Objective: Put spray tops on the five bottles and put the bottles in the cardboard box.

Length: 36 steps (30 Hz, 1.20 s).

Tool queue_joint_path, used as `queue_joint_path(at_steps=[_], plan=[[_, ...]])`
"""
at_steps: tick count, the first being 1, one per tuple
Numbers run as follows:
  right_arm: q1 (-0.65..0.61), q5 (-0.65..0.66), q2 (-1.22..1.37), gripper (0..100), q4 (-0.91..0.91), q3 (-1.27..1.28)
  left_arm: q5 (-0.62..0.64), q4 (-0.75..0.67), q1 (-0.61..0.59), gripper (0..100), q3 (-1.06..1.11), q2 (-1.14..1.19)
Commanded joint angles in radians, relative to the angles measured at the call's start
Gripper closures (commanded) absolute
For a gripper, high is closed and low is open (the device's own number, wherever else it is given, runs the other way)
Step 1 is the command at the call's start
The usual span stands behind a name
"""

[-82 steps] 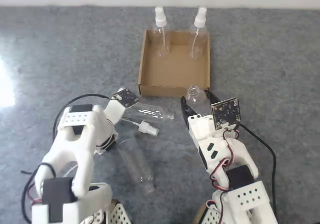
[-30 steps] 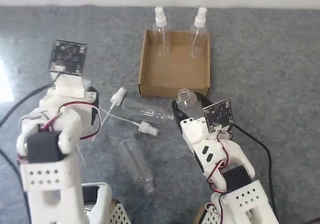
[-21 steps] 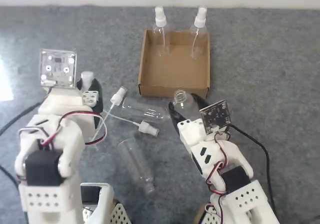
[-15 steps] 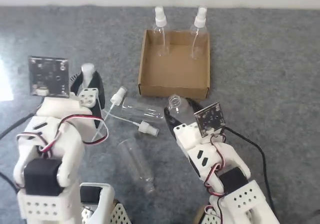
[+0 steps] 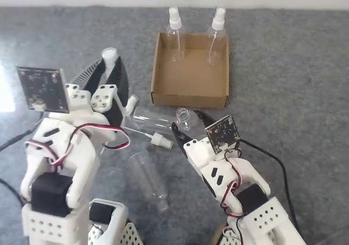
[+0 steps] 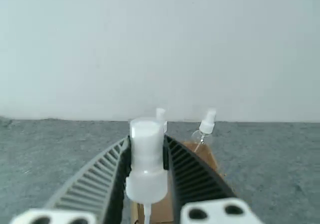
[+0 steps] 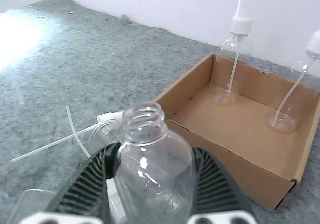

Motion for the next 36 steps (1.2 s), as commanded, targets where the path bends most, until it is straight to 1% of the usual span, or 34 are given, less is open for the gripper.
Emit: queue_joint_path(at_steps=[1,3,7,10,15,23,30,34,36], plan=[[-0.045,-0.020,-0.027,99.2,-0.016,-0.014,0.029,-0.058,0.021,99,-0.048,-0.018],[-0.073,-0.044,-0.027,99.2,-0.018,-0.006,0.037,-0.069,0.029,99,-0.047,-0.018],[-0.102,-0.049,-0.027,99.2,-0.021,0.000,0.075,-0.075,0.031,99,-0.038,-0.018],[-0.124,-0.049,-0.027,99.2,-0.018,0.000,0.110,-0.123,0.031,99,0.010,-0.020],[-0.154,-0.044,-0.019,99.2,-0.016,0.000,0.112,-0.187,0.031,99,0.088,-0.020],[-0.154,-0.044,-0.018,99.2,-0.016,0.000,0.114,-0.187,0.035,99,0.085,-0.020],[-0.154,-0.043,-0.016,99.2,-0.016,0.002,0.092,-0.183,0.144,99,0.085,-0.052],[-0.154,-0.043,-0.016,99.2,-0.016,0.002,0.068,-0.180,0.153,99,0.093,-0.123],[-0.154,-0.043,-0.016,99.2,-0.016,0.002,0.068,-0.155,0.153,99,0.094,-0.143]])
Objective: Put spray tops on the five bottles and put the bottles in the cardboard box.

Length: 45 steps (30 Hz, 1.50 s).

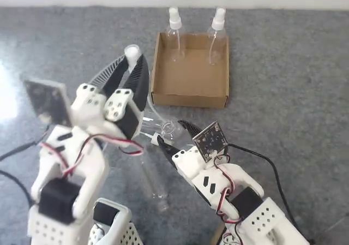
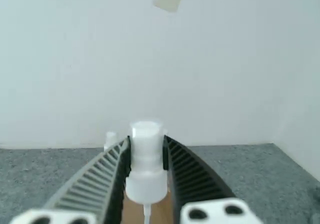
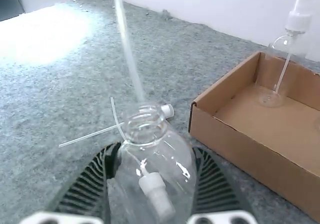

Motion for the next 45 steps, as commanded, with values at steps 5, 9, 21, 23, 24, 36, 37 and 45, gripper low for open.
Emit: queue_joint_path(at_steps=[5,9,21,23,24,36,37,45], plan=[[-0.008,-0.005,-0.016,99.2,-0.016,-0.012,-0.018,0.018,0.006,99,0.019,-0.048],[-0.008,-0.005,-0.016,99.2,-0.016,-0.012,-0.017,0.017,0.008,99,0.068,-0.049],[-0.008,-0.005,-0.016,99.2,-0.016,-0.012,-0.015,-0.012,0.051,99,0.159,-0.049],[-0.008,-0.005,-0.019,99.2,-0.016,-0.012,-0.015,-0.032,0.092,99,0.186,-0.049],[-0.005,-0.005,-0.024,99.2,-0.016,-0.012,-0.017,-0.040,0.112,99,0.200,-0.049],[-0.002,-0.005,-0.027,99.2,-0.016,-0.012,-0.020,-0.046,0.138,99,0.285,-0.049],[-0.001,-0.005,-0.027,99.2,-0.016,-0.012,-0.020,-0.046,0.138,99,0.288,-0.049],[0.062,-0.012,-0.028,99.2,-0.025,-0.018,-0.020,-0.043,0.140,99,0.312,-0.049]])
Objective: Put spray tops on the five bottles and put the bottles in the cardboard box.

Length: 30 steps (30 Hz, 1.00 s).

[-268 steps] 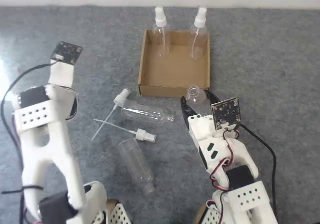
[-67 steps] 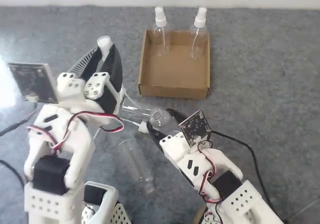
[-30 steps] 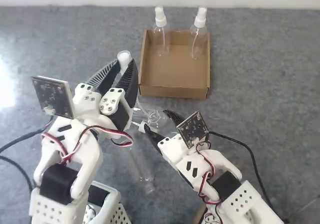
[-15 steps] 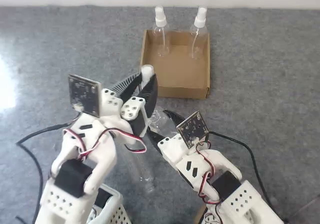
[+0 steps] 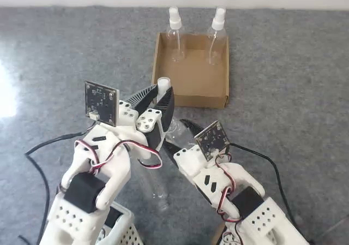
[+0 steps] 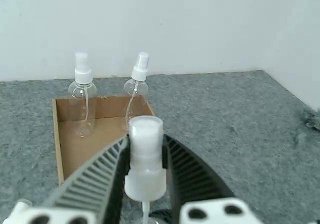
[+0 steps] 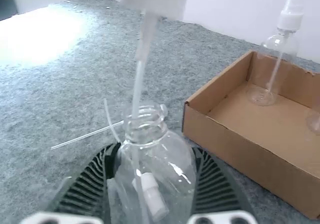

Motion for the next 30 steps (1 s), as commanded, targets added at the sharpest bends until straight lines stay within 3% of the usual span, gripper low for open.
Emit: queue_joint_path(at_steps=[1,19,30], plan=[[0.025,-0.012,-0.028,99.2,-0.025,-0.018,-0.012,-0.025,0.006,99,0.005,-0.015],[0.035,-0.008,-0.030,99.2,-0.025,-0.023,-0.048,-0.063,0.008,99,0.088,-0.015],[0.081,-0.008,-0.309,99.2,0.111,-0.006,-0.081,-0.091,0.034,99,0.120,-0.012]])
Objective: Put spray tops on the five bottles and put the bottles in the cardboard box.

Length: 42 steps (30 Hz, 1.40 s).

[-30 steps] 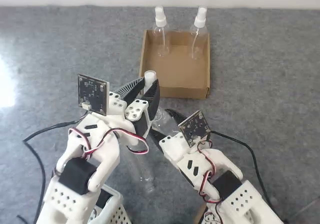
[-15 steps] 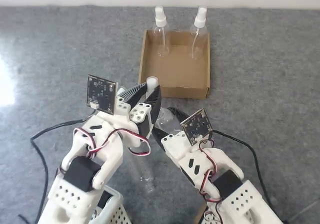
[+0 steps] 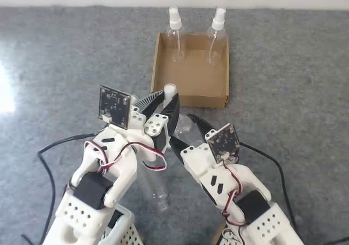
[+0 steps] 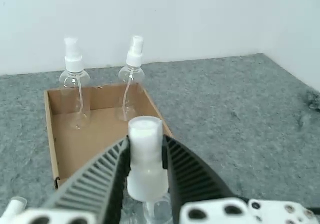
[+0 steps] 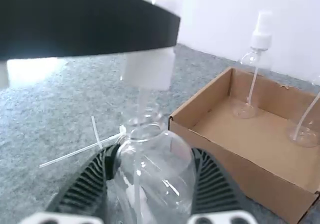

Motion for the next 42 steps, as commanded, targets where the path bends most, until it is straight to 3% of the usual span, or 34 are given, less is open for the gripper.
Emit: queue_joint_path(at_steps=[1,5,17,24,32,42], plan=[[0.033,-0.006,-0.120,99.2,0.036,-0.026,-0.052,-0.005,0.035,99,-0.002,-0.003],[0.033,-0.006,-0.170,99.2,0.033,0.002,-0.064,0.006,0.107,99,0.016,-0.003],[0.039,-0.006,-0.183,99.2,0.036,0.005,-0.112,0.015,0.114,98,0.022,-0.003],[0.039,-0.006,-0.180,99.2,0.035,0.005,-0.106,0.043,0.114,81,0.015,-0.005],[0.058,-0.005,-0.179,99.2,0.031,0.005,-0.066,0.130,0.110,81,-0.053,-0.005],[0.091,-0.006,-0.185,99.2,0.030,0.005,-0.064,0.198,0.003,81,-0.140,-0.005]])
